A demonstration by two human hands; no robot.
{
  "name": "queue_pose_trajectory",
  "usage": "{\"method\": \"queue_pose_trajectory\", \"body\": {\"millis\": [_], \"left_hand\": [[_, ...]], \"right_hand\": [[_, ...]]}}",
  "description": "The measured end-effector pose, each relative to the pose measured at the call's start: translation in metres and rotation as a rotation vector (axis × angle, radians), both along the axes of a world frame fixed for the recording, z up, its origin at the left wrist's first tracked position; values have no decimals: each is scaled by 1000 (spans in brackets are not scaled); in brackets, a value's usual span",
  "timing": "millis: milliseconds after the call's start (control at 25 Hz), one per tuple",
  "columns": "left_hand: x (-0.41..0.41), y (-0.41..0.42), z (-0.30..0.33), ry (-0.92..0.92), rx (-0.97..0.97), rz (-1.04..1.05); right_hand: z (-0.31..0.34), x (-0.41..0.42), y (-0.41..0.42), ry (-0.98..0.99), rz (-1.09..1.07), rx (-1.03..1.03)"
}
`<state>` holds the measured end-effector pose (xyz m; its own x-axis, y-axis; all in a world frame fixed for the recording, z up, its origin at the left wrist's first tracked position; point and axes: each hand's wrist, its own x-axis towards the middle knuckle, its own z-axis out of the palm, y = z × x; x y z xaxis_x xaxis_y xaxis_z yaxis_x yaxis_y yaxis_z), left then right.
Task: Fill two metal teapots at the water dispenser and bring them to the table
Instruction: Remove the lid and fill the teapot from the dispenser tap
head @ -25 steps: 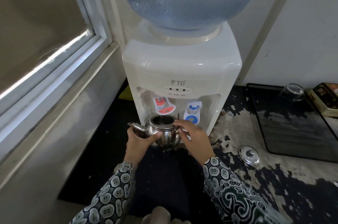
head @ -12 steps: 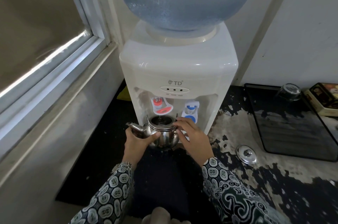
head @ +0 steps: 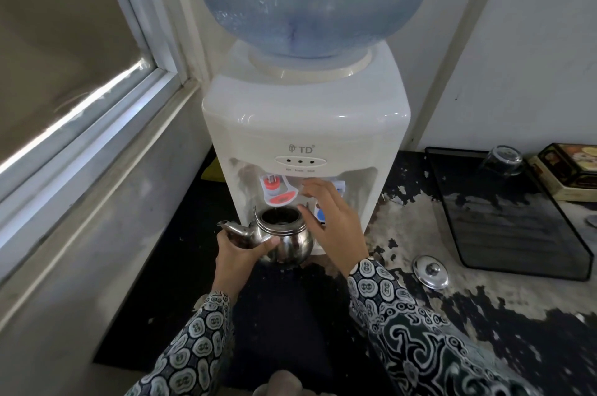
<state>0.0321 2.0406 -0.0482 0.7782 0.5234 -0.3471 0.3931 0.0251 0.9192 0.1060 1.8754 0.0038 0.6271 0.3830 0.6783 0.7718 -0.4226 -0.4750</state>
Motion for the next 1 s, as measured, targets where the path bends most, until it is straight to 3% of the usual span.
{"method": "queue_pose_trajectory", "body": {"millis": [320,560,720,880,1000], "left_hand": [[0,-5,0,-11,26,9],[-1,-7,1,-31,38,12],[-2,-8,2,-54,41,3],[-2,-5,-2,-53,32,-10],[-3,-7,-1,-64,37,-7]], "right_hand": [[-2,3,11,-305,75,-94],[-35,5,7,-224,97,-257],[-37,2,25,37,127,-253],[-40,-9,16,279,-51,151],[-54,-34,0,664,-252,477]]}}
